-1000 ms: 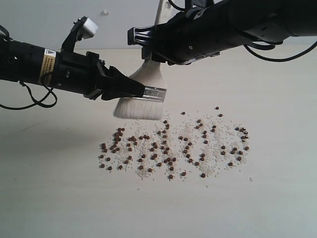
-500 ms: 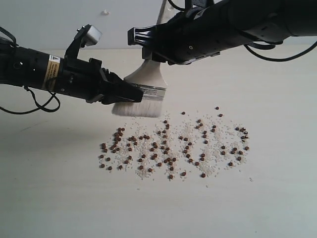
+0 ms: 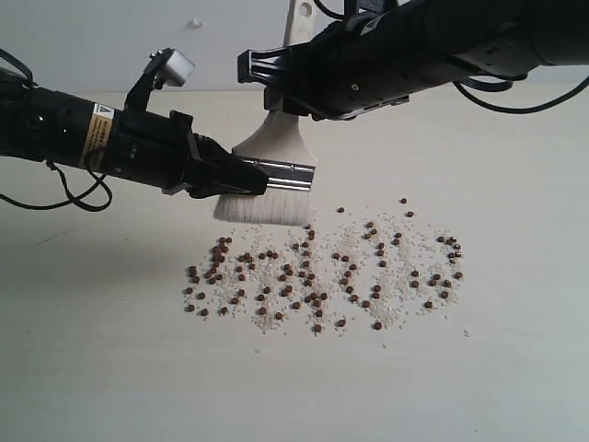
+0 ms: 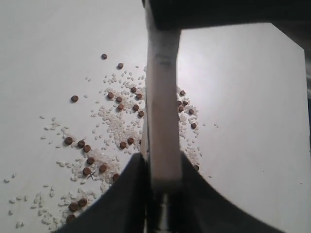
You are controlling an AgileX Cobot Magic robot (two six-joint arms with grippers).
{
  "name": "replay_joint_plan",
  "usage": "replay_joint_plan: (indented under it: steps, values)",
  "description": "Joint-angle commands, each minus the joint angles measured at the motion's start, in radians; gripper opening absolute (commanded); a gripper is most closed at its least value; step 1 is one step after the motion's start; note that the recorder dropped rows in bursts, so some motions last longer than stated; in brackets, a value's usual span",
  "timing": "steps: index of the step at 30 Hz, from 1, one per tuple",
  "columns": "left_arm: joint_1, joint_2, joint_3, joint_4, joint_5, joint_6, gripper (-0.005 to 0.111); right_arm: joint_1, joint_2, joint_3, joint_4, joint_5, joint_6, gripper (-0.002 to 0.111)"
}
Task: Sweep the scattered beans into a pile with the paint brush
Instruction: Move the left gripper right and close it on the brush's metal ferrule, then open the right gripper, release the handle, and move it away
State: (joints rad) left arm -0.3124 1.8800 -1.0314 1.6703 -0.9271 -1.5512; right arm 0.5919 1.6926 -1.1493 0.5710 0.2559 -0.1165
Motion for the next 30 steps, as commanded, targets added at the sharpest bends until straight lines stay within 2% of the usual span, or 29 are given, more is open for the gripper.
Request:
replay_joint_plan:
  steps: [1, 5, 10, 14, 17, 21, 25, 27, 30]
  values:
    - [0.002, -0.001, -0.004, -0.035, 0.005, 0.002, 0.0, 0.002, -0.018, -0.005, -0.012, 0.034, -0.012, 0.045]
    - [0.002, -0.001, -0.004, -0.036, 0.005, 0.004, 0.0, 0.002, -0.068, -0.005, -0.034, 0.027, -0.012, 0.046]
    - [0.002, -0.001, -0.004, -0.036, 0.005, 0.004, 0.0, 0.002, -0.141, -0.005, -0.175, 0.089, 0.045, 0.046]
    - [0.004, -0.001, -0.004, -0.032, 0.005, 0.004, 0.0, 0.002, -0.239, 0.023, -0.377, 0.19, 0.102, 0.046]
    - [0.016, -0.001, -0.004, -0.032, 0.005, 0.004, 0.0, 0.002, -0.319, 0.07, -0.625, 0.249, 0.257, 0.044]
    - [0.047, -0.001, -0.004, -0.032, -0.041, 0.004, 0.0, 0.002, -0.376, 0.101, -0.947, 0.462, 0.42, 0.03]
    - [0.084, -0.001, -0.004, -0.017, -0.119, 0.0, 0.0, 0.002, -0.368, 0.103, -1.141, 0.703, 0.474, 0.012]
    - [0.094, -0.001, -0.004, 0.013, -0.167, 0.0, 0.0, 0.002, -0.368, 0.124, -1.216, 0.701, 0.583, 0.001]
    - [0.098, -0.001, 0.001, 0.044, -0.229, 0.009, 0.0, 0.002, -0.392, 0.191, -1.264, 0.544, 0.73, 0.0]
